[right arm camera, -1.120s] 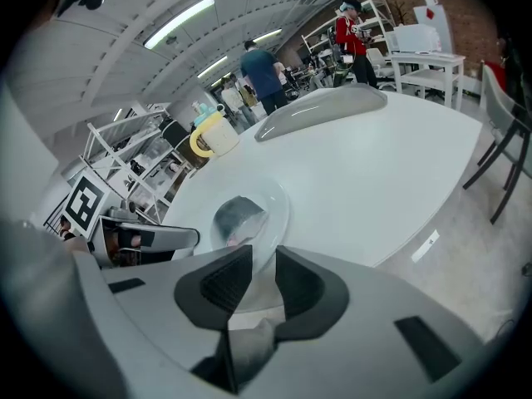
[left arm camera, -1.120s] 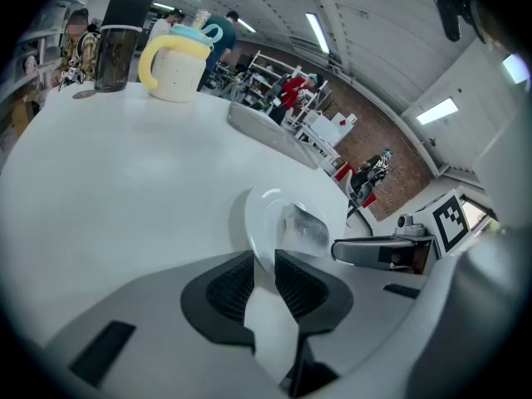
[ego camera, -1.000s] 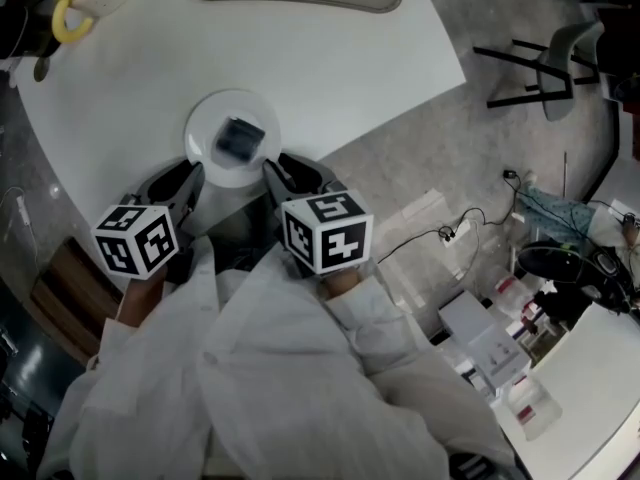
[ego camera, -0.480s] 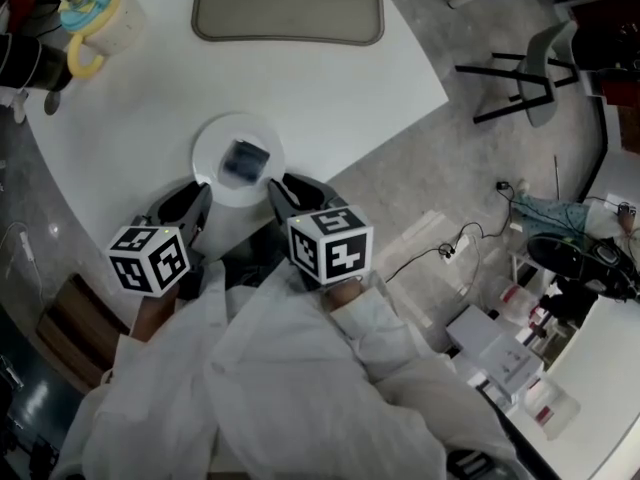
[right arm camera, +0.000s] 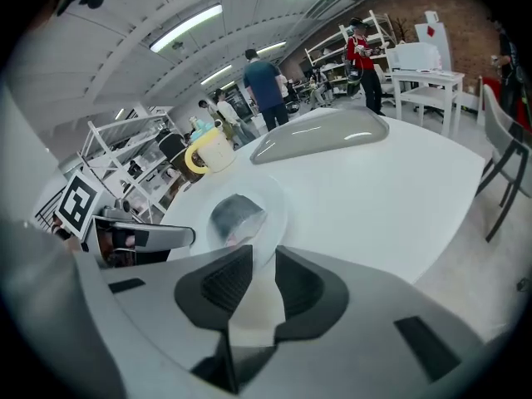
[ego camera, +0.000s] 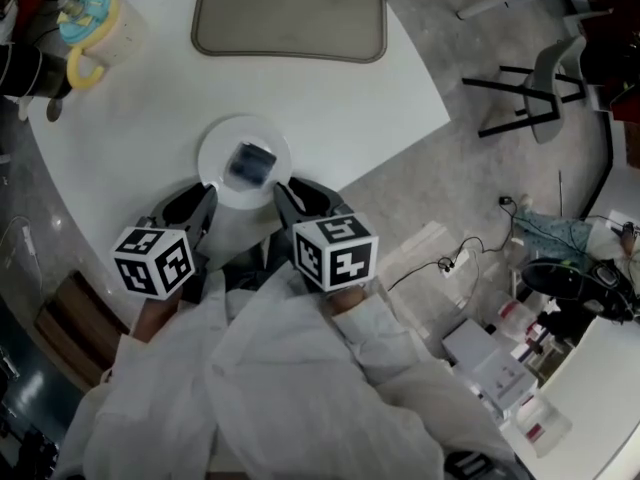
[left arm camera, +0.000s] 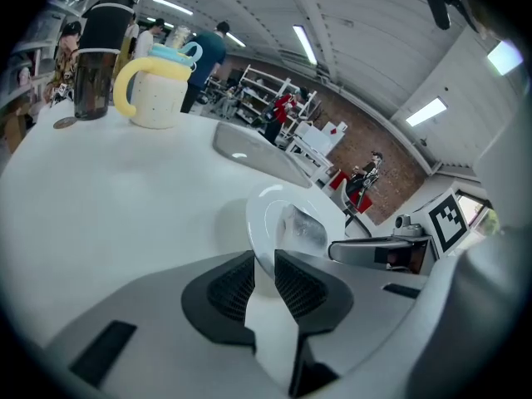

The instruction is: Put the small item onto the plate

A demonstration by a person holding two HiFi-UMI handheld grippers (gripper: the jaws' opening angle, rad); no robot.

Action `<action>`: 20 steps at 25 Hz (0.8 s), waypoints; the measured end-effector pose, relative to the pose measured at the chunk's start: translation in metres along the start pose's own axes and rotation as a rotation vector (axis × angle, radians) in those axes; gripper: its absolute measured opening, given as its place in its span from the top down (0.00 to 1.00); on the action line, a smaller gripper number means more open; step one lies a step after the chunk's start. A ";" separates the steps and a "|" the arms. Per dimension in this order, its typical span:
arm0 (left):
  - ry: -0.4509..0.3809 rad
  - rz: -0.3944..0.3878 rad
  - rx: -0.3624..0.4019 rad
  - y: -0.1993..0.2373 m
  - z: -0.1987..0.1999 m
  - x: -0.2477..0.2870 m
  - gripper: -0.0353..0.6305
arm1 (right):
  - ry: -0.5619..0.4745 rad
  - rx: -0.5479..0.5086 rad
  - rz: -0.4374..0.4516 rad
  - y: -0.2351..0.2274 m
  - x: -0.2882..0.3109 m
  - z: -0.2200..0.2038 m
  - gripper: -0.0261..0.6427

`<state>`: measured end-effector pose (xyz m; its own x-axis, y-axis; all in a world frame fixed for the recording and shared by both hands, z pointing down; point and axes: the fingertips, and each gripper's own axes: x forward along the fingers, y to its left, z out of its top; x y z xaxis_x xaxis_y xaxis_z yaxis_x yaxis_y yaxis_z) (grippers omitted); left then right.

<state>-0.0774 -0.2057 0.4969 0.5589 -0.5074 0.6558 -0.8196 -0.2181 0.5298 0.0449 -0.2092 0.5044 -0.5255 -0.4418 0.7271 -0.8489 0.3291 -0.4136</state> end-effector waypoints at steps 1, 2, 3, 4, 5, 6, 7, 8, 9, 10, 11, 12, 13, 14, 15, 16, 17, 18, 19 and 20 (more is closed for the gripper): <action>-0.010 0.011 -0.004 -0.005 -0.016 -0.011 0.83 | 0.002 -0.018 0.012 0.006 -0.008 -0.014 0.82; -0.018 0.023 -0.010 -0.009 -0.031 -0.020 0.83 | 0.005 -0.032 0.025 0.012 -0.016 -0.027 0.83; -0.025 0.033 -0.015 -0.014 -0.043 -0.028 0.83 | 0.010 -0.043 0.040 0.016 -0.023 -0.038 0.83; -0.032 0.044 -0.018 -0.019 -0.054 -0.037 0.83 | 0.016 -0.057 0.052 0.021 -0.030 -0.047 0.83; -0.041 0.054 -0.021 -0.022 -0.063 -0.045 0.83 | 0.023 -0.073 0.064 0.026 -0.036 -0.056 0.83; -0.051 0.063 -0.025 -0.024 -0.072 -0.053 0.83 | 0.030 -0.091 0.074 0.032 -0.040 -0.063 0.83; -0.060 0.071 -0.030 -0.024 -0.078 -0.059 0.83 | 0.036 -0.107 0.082 0.036 -0.042 -0.068 0.83; -0.064 0.076 -0.035 -0.024 -0.082 -0.061 0.83 | 0.042 -0.120 0.089 0.038 -0.042 -0.069 0.83; -0.065 0.079 -0.038 -0.025 -0.081 -0.060 0.83 | 0.047 -0.130 0.093 0.037 -0.041 -0.066 0.83; -0.063 0.080 -0.040 -0.026 -0.078 -0.057 0.83 | 0.052 -0.136 0.097 0.033 -0.039 -0.061 0.83; -0.063 0.081 -0.040 -0.027 -0.073 -0.052 0.83 | 0.056 -0.138 0.102 0.028 -0.037 -0.055 0.83; -0.065 0.083 -0.039 -0.029 -0.066 -0.046 0.83 | 0.060 -0.138 0.108 0.022 -0.035 -0.047 0.83; -0.069 0.086 -0.038 -0.030 -0.059 -0.041 0.83 | 0.063 -0.138 0.113 0.016 -0.033 -0.040 0.83; -0.072 0.089 -0.036 -0.031 -0.052 -0.035 0.83 | 0.066 -0.138 0.117 0.011 -0.031 -0.034 0.83; -0.075 0.093 -0.036 -0.031 -0.046 -0.030 0.83 | 0.070 -0.139 0.120 0.006 -0.029 -0.028 0.83; -0.076 0.096 -0.038 -0.031 -0.040 -0.025 0.83 | 0.074 -0.140 0.123 0.003 -0.026 -0.022 0.83; -0.078 0.098 -0.044 -0.030 -0.035 -0.020 0.83 | 0.078 -0.140 0.125 -0.001 -0.024 -0.017 0.83; -0.082 0.099 -0.052 -0.028 -0.029 -0.015 0.83 | 0.082 -0.140 0.128 -0.005 -0.021 -0.012 0.83; -0.087 0.102 -0.060 -0.027 -0.024 -0.010 0.83 | 0.084 -0.141 0.129 -0.008 -0.017 -0.006 0.83; -0.094 0.104 -0.066 -0.026 -0.019 -0.005 0.83 | 0.084 -0.143 0.129 -0.012 -0.014 0.001 0.83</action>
<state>-0.0567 -0.1817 0.4895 0.4545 -0.6010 0.6574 -0.8607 -0.1062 0.4979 0.0626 -0.2076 0.4989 -0.6180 -0.3187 0.7186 -0.7548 0.4962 -0.4290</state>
